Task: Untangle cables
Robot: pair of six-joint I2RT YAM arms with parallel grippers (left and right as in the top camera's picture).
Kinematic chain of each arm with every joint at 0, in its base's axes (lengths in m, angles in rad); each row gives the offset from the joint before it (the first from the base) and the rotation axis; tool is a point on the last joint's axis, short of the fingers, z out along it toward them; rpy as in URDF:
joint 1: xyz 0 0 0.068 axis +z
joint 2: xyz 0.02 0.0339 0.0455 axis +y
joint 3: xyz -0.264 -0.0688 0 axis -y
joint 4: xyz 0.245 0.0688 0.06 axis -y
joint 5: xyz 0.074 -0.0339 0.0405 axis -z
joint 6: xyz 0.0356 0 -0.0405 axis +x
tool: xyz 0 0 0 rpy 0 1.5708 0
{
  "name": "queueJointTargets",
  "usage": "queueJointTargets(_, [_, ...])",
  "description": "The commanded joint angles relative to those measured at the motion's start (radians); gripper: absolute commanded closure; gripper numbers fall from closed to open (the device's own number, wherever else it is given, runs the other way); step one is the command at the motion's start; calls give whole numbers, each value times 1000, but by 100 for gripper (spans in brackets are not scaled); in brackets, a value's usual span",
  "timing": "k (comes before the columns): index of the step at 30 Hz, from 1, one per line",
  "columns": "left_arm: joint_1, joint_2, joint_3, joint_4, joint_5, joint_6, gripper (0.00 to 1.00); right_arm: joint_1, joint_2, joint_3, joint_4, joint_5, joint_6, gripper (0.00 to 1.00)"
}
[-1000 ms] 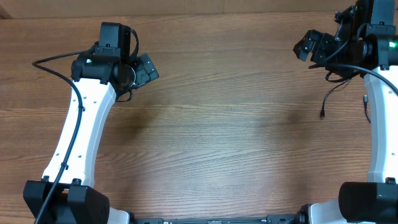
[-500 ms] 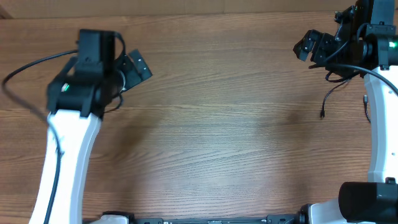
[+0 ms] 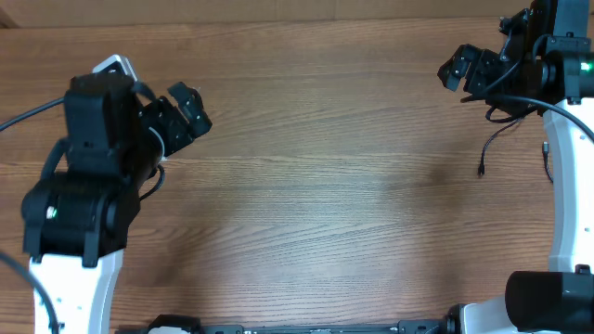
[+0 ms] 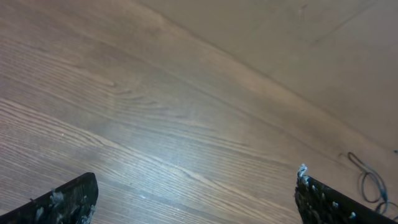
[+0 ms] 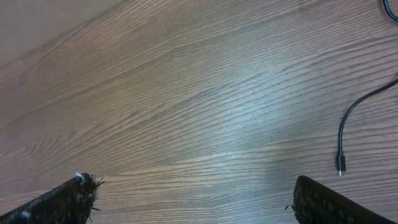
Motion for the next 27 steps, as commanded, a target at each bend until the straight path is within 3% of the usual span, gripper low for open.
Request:
queueJointTargets(1, [-7, -41, 11, 1, 4, 12, 0, -1, -13, 10, 5, -8, 6, 0])
queueJointTargets(11, [-7, -127, -2, -39, -3, 19, 0, -1, -13, 10, 5, -8, 6, 0])
queueJointTargets(15, [-7, -190, -130, -15, -45, 19, 0, -1, -13, 10, 5, -8, 6, 0])
queueJointTargets(21, [-7, -351, -466, 198, -60, 1, 1, -1, -13, 10, 5, -8, 6, 0])
queueJointTargets(27, [-6, -560, -834, 524, -65, -11, 0, -1, -13, 10, 5, -8, 7, 0])
